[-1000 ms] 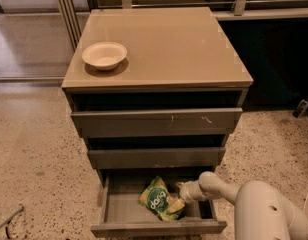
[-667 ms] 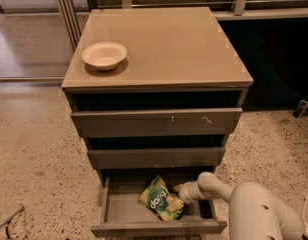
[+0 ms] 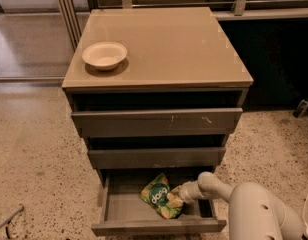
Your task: Pick green rice chip bag from bottom drawer and place on counter
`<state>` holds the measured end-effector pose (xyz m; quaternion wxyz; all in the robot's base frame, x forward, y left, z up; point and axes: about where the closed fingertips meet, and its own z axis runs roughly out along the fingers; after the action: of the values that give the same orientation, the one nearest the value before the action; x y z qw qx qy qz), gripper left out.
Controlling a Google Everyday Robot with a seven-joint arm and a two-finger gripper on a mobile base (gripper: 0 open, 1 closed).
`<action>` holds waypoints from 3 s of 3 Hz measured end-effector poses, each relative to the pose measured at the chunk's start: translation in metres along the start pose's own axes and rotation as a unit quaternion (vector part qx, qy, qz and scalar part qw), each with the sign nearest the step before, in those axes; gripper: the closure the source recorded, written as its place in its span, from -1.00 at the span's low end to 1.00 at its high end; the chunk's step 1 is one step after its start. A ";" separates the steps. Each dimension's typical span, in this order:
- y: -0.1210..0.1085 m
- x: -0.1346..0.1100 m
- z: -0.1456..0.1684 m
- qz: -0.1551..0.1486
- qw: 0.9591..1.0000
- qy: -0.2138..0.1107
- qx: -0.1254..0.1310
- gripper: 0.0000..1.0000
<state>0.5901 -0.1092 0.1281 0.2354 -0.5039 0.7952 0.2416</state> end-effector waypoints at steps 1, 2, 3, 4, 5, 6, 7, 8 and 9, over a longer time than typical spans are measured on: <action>0.000 -0.001 -0.002 0.000 1.000 0.000 0.000 0.99; 0.015 -0.015 -0.020 -0.016 1.000 0.016 -0.016 1.00; 0.031 -0.033 -0.048 -0.045 0.997 0.044 -0.036 1.00; 0.042 -0.049 -0.078 -0.083 0.992 0.076 -0.056 1.00; 0.051 -0.065 -0.113 -0.134 0.981 0.115 -0.074 1.00; 0.063 -0.080 -0.141 -0.189 0.961 0.163 -0.121 1.00; 0.064 -0.080 -0.141 -0.189 0.961 0.163 -0.121 1.00; 0.076 -0.102 -0.152 -0.206 0.957 0.167 -0.121 1.00; 0.095 -0.140 -0.180 -0.232 0.953 0.171 -0.092 1.00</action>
Offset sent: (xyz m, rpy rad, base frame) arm -0.0291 0.0050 0.0830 -0.0713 0.0330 0.1482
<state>0.5328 -0.0894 0.3679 0.0980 -0.7274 0.6594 0.1627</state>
